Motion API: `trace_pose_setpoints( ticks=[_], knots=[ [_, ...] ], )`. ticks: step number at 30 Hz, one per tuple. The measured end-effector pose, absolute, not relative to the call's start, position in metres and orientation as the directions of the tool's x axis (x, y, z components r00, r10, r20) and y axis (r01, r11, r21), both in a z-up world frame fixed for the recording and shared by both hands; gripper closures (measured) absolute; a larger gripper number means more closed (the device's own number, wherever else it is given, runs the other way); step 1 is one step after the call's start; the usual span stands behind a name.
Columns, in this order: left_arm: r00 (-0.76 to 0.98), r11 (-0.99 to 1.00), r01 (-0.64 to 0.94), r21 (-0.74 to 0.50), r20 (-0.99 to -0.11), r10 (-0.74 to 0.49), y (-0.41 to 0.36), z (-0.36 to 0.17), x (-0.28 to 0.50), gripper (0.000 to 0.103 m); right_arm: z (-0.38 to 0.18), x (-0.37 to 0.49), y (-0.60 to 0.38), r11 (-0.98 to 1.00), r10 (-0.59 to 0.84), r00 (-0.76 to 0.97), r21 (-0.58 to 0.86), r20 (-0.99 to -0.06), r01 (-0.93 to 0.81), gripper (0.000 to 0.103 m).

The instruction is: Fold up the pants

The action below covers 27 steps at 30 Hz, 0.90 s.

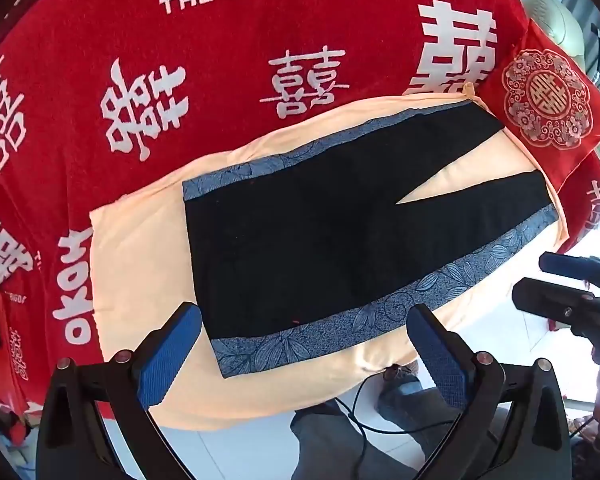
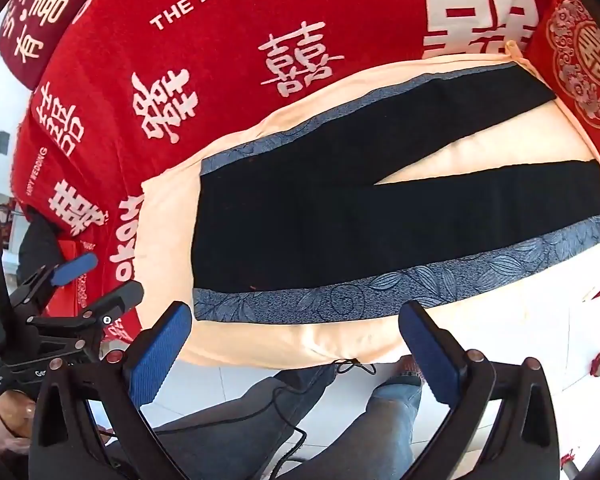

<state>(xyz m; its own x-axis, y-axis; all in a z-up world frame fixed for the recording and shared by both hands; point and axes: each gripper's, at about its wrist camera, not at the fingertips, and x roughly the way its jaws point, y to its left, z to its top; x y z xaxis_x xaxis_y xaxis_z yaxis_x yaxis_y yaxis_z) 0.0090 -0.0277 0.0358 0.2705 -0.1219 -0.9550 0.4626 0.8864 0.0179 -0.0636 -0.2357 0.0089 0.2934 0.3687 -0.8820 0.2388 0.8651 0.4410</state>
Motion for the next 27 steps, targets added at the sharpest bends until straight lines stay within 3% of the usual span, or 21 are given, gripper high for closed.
trace_pose_setpoints(
  ticks=[14, 27],
  knots=[
    [0.286, 0.916, 0.396, 0.064, -0.957, -0.057, -0.041, 0.037, -0.001, 0.000, -0.003, -0.073, -0.275, 0.886, 0.265, 0.217, 0.326, -0.939, 0.329, 0.000],
    [0.251, 0.944, 0.323, 0.065, -0.968, -0.019, -0.078, 0.033, -0.052, 0.000, -0.004, -0.110, -0.313, 0.918, 0.233, 0.191, 0.281, -0.954, 0.280, 0.000]
  ],
)
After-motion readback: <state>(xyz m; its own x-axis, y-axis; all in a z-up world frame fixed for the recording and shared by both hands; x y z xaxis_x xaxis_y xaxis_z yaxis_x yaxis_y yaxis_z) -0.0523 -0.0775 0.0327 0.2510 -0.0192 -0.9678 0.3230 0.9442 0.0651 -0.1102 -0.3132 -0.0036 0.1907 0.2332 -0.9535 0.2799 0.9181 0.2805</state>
